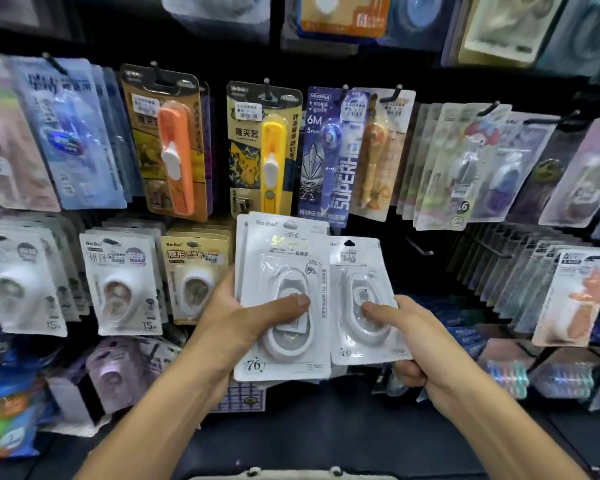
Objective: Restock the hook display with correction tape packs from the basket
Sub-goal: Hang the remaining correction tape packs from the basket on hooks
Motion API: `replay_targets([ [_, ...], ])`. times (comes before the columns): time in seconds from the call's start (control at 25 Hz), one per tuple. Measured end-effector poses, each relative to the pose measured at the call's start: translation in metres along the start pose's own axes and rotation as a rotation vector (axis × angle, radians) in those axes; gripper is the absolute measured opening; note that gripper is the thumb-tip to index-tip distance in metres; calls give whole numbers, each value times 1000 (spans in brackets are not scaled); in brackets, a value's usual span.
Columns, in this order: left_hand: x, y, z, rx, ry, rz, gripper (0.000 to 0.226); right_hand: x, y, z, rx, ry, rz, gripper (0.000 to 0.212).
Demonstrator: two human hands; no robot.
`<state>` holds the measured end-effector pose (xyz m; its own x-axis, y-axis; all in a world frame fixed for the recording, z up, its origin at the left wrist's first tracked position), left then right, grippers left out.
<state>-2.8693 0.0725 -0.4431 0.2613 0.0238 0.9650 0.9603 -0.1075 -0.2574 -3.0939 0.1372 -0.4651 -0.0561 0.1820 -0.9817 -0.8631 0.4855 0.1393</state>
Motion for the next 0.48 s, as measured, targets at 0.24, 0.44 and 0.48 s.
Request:
replay_targets([
  [0.24, 3, 9, 1, 57, -47, -16, 76, -8, -5, 5, -17, 33, 29, 8],
  [0.44, 3, 16, 3, 88, -64, -15, 61, -11, 3, 4, 8, 2, 36, 11],
  [0.48, 3, 17, 3, 88, -63, -17, 58, -11, 5, 5, 3, -4, 52, 13],
])
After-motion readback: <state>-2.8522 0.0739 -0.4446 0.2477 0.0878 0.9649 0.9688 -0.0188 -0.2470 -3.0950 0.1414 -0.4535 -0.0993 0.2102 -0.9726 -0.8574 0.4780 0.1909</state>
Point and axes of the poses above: each hand's wrist, its own z-axis away from the middle knuckle, its own y-axis out of the back of the hand, x = y × z, the point moved 9 cm from there along -z, towards the middle knuckle, and after that the axes turned 13 degrees about x, right-handed, at the moved point
